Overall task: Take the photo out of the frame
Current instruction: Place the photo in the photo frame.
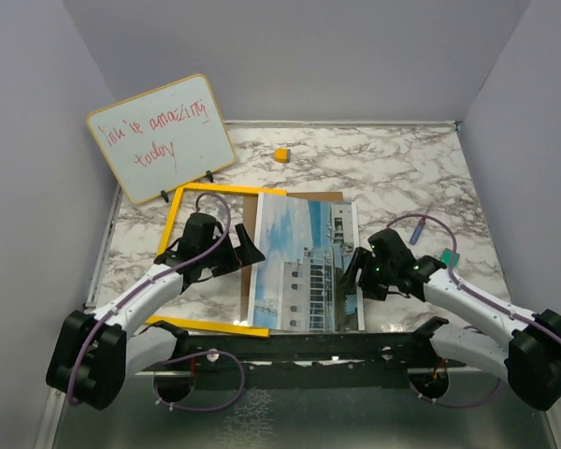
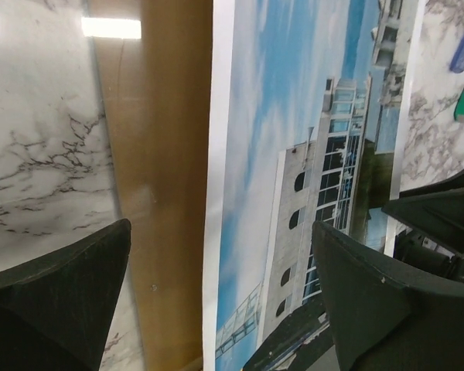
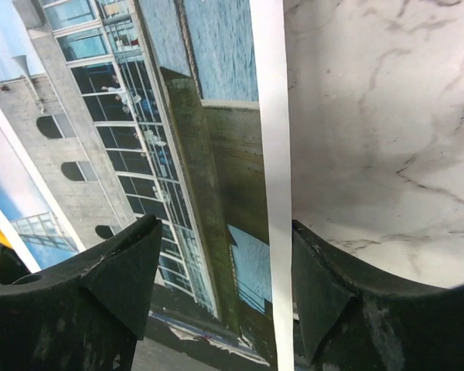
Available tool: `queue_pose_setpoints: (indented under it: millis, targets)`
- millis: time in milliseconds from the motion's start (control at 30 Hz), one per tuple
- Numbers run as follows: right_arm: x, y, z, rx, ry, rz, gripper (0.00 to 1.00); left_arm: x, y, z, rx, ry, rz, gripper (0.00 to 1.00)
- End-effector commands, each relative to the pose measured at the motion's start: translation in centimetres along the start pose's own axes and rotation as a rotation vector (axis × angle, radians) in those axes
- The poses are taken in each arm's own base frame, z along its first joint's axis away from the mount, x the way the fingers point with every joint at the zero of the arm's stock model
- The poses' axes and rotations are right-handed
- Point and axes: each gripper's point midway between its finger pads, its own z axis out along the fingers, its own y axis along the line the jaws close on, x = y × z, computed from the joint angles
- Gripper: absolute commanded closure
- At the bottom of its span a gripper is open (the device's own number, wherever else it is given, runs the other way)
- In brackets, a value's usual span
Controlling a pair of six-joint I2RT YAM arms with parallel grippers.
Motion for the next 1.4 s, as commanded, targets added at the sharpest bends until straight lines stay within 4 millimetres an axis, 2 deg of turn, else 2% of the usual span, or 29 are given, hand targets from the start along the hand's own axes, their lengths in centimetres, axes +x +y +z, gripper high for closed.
queue_pose_setpoints:
  millis: [0,133,433,633,800,1067,1133,1267,1367]
  targets:
    - [-1.0,-0.9,0.0,0.067,-0.036,-0.042,0.31,1.6,-0.7,1.2,0.053,0.045,-0.019,0.03]
    - [-0.7,-0.5,0.4,0.036,-0.016,-0.046,0.33,1.7,-1.0,1.4,0.055,0.036,-0.013,0.09]
    - [-0.3,-0.7,0.8,0.034,-0.001,-0.035,0.34,2.0,-1.5,1.6,0.087,0.03,-0.007,0.35]
    - [0.3,-0.1,1.0,-0.007,0.024,-0.022,0.34,2.0,-2.7,2.0,0.139,0.01,-0.027,0.41]
    - [0.6,-0.4,1.2,-0.002,0.036,-0.019,0.34,2.0,-2.2,2.1,0.113,-0.007,-0.037,0.45]
    - [1.2,0.5,1.4,-0.063,0.064,0.002,0.34,2.0,-2.2,2.2,0.119,-0.011,-0.032,0.58]
    - [1.7,0.6,1.6,-0.078,0.082,0.011,0.34,2.1,-1.9,2.4,0.104,-0.013,-0.029,0.65]
    - [2.4,0.5,1.7,-0.104,0.107,0.029,0.34,2.1,-1.0,3.0,0.059,-0.014,-0.017,0.88]
    - [2.6,0.7,1.5,-0.121,0.109,0.028,0.34,1.6,-0.1,3.0,-0.02,-0.01,0.015,0.99]
